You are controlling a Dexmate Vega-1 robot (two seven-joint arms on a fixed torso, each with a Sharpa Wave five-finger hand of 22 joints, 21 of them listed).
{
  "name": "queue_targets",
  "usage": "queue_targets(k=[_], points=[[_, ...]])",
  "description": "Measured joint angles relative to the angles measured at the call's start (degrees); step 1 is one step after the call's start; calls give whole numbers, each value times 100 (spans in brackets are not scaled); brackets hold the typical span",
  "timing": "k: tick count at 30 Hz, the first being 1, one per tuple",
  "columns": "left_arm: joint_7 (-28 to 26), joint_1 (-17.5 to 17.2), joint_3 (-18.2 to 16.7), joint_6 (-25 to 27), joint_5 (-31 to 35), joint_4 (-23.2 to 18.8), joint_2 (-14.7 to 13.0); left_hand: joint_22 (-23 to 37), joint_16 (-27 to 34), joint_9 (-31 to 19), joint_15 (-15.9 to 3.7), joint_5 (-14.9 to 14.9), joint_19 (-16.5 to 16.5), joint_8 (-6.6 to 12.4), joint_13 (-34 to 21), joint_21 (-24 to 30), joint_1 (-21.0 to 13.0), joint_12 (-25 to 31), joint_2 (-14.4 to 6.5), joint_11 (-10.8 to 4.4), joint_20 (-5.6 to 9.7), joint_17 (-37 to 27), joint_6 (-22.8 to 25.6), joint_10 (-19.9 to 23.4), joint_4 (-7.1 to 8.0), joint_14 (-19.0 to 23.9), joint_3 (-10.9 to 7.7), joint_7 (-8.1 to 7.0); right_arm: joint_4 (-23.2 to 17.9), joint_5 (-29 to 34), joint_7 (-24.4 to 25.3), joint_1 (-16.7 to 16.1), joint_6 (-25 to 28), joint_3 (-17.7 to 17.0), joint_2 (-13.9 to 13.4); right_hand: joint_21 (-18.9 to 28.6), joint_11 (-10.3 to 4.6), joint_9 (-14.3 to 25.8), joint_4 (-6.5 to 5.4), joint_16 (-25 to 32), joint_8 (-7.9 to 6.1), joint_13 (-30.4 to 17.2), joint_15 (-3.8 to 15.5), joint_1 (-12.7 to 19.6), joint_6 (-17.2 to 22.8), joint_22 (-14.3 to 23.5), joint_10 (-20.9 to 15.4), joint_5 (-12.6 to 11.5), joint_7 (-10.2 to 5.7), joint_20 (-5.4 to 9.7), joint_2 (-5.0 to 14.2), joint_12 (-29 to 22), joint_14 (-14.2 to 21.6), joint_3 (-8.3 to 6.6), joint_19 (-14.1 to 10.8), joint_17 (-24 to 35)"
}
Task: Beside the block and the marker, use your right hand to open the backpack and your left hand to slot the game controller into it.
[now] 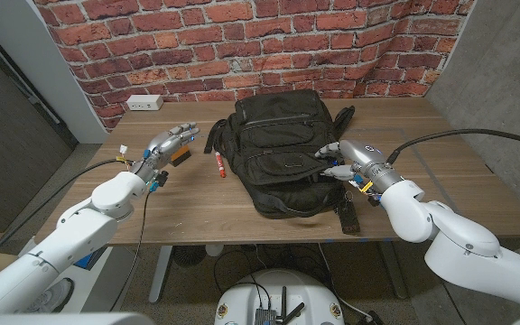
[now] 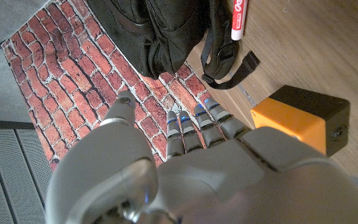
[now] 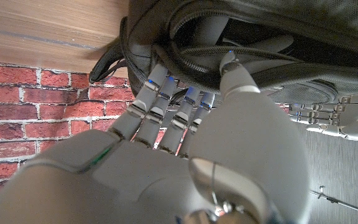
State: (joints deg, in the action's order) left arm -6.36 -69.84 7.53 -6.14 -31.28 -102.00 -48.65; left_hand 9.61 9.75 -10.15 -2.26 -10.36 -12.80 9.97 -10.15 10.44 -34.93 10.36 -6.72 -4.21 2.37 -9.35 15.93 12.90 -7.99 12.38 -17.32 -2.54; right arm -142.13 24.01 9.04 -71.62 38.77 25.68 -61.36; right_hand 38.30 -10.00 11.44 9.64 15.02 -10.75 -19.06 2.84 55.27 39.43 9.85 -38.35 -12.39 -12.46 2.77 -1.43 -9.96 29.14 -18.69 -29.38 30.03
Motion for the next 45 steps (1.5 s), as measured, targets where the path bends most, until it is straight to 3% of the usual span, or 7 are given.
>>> queue_targets(k=[8,18,29,31,45], points=[[57,41,29,-65,-41,123,-18,0,0,0,0,0,0,22,0,0,0,0,0,0,0,0,22,0,0,0,0,21,-144,-67,-230,61,113,-8,-117,-159,101,-26,-15,-185,39,128,-19,-38,-435,-7,428,0,59,3,-114,15,-349,61,176,-136],[147,99,69,-239,-55,275,-17,0,-1,0,0,0,0,22,0,0,31,0,-31,0,0,0,21,0,0,0,0,21,-296,-370,-470,88,189,-157,-312,-426,229,-54,-39,-359,60,280,-34,-105,-1004,-31,970,-78,104,-165,-181,22,-797,37,549,-307],[151,148,97,-269,-57,373,-1,1,-1,0,0,0,0,22,0,0,32,0,-29,-25,0,-1,21,-26,0,0,0,21,-346,-772,-646,86,209,-262,-440,-642,264,-53,-92,-382,60,381,-48,-250,-1236,-37,1260,-78,92,-277,-218,22,-1070,47,720,-420],[144,158,104,-332,-57,392,4,1,-1,0,0,0,0,22,0,0,56,0,-6,-25,0,0,21,-26,0,0,0,21,-480,-864,-679,59,214,-447,-667,-665,281,-71,-93,-382,60,391,-43,-302,-1287,-36,1309,-78,83,-300,-240,22,-1120,48,743,-429],[63,192,114,-342,-50,432,19,1,-2,-1,0,0,0,22,0,0,76,0,-30,-25,0,-1,21,-26,-32,0,-31,21,-661,-1417,-783,-30,336,-816,-1099,-801,325,-79,-115,-382,60,470,-69,-408,-1490,-36,1546,-118,163,-297,-225,22,-1294,70,843,-508]])
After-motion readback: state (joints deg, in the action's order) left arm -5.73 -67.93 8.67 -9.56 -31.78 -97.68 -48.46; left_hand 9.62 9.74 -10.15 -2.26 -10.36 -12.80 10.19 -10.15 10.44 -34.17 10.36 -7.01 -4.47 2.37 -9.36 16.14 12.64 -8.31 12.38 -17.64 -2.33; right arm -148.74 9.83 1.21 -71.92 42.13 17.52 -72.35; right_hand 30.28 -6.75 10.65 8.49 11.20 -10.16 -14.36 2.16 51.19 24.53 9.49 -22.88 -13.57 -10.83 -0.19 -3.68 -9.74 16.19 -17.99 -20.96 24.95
